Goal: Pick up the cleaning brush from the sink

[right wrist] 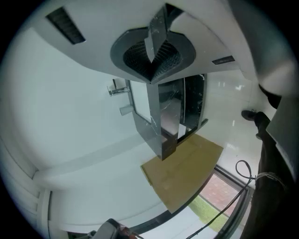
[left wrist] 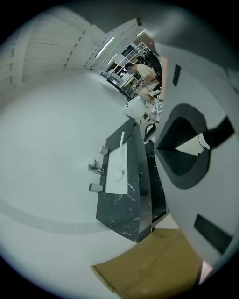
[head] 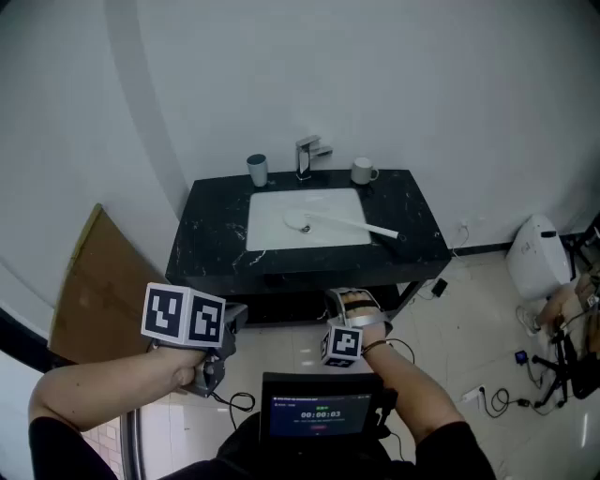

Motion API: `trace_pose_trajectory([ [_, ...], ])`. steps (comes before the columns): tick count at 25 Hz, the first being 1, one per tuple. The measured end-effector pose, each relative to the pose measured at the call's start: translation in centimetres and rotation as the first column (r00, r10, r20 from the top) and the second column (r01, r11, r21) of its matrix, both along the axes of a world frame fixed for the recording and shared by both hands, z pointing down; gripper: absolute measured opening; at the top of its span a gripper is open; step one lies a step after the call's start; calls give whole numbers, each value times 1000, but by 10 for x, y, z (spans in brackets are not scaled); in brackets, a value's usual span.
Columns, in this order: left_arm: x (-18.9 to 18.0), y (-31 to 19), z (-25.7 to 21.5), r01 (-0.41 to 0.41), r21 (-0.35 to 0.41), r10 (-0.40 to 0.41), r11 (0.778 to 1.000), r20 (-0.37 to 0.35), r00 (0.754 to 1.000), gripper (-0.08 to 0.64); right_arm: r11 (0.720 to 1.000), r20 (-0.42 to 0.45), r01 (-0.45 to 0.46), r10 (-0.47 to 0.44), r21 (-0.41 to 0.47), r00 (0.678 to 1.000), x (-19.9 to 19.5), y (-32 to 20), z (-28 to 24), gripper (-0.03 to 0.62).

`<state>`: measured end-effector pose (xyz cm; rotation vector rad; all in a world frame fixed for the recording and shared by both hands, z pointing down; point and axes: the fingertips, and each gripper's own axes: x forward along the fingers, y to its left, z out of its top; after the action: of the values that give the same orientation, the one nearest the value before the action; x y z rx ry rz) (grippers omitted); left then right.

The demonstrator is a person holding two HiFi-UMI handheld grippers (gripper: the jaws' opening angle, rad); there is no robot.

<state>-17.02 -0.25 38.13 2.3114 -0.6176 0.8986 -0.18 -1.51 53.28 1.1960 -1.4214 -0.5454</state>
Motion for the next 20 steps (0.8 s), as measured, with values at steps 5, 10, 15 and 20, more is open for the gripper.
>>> trace_pose_trajectory([
  [5, 9, 6, 5, 4, 3, -4, 1000, 19, 1000, 15, 1000, 8, 7, -7, 14, 1000, 8, 3, -13, 9],
  [10, 21, 13, 6, 11, 26, -12, 1000, 31, 999, 15, 1000, 49, -24, 24, -3, 998, 24, 12, -12, 9],
  [15, 43, 8, 6, 50, 105, -53, 993, 30, 998, 15, 998, 162, -56, 55, 3, 985, 40, 10, -37, 9],
  [20, 71, -3, 3, 142, 153, -144, 978, -3, 990, 15, 998, 271, -63, 65, -16, 961, 62, 6, -78, 9],
])
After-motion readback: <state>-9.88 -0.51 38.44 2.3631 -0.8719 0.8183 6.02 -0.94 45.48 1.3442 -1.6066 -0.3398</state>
